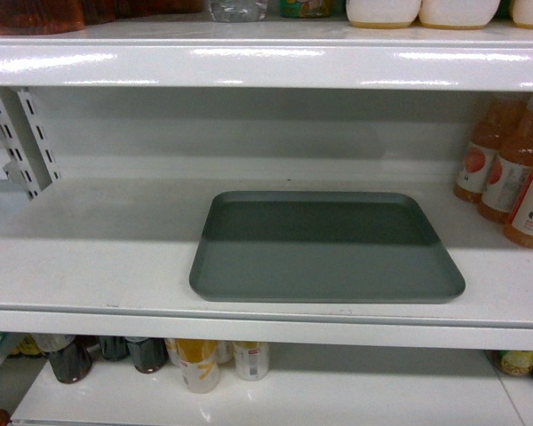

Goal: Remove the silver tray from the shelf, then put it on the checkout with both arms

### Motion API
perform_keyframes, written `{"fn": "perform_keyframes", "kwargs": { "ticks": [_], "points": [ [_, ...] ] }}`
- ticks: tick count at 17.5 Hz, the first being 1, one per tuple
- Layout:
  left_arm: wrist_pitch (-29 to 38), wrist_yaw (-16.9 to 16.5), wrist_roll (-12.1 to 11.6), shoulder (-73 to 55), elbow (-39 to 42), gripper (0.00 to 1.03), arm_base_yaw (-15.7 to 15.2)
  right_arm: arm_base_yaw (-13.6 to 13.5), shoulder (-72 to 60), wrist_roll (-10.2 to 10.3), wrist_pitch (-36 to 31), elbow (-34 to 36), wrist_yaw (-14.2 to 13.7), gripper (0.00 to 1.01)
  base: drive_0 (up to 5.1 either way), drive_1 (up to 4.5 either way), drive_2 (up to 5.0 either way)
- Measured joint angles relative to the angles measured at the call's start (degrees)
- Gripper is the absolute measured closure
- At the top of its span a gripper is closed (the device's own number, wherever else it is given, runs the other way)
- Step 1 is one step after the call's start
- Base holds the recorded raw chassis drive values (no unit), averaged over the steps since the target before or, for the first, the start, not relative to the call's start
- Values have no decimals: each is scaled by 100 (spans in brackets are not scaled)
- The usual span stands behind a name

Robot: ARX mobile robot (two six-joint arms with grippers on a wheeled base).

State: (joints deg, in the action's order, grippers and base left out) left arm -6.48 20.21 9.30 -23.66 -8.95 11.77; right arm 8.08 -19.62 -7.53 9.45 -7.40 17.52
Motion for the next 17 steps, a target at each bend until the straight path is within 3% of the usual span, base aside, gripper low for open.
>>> {"fn": "perform_keyframes", "kwargs": {
  "ticks": [1,3,5,7,11,17],
  "points": [
    [496,-66,129,-876,-164,5,-129,116,-662,-188,-332,-111,328,3,0,0,0],
    [1456,-782,240,-2802,-623,5,-332,153,-2247,-321,-1274,-398,431,3,0,0,0],
    [2238,-1261,175,-4409,-1147,5,-319,-138,-3622,-304,-2175,-577,140,3,0,0,0],
    [2677,-1386,72,-5897,-1867,5,-221,-452,-4918,-186,-3005,-957,-122,3,0,0,0],
    [2643,-1493,144,-7956,-3283,5,-103,-933,-7158,195,-3687,-2118,-376,3,0,0,0],
    [1993,-1502,164,-9527,-5051,5,-2,-1386,-8988,345,-3447,-3866,-850,3,0,0,0]
  ]
}}
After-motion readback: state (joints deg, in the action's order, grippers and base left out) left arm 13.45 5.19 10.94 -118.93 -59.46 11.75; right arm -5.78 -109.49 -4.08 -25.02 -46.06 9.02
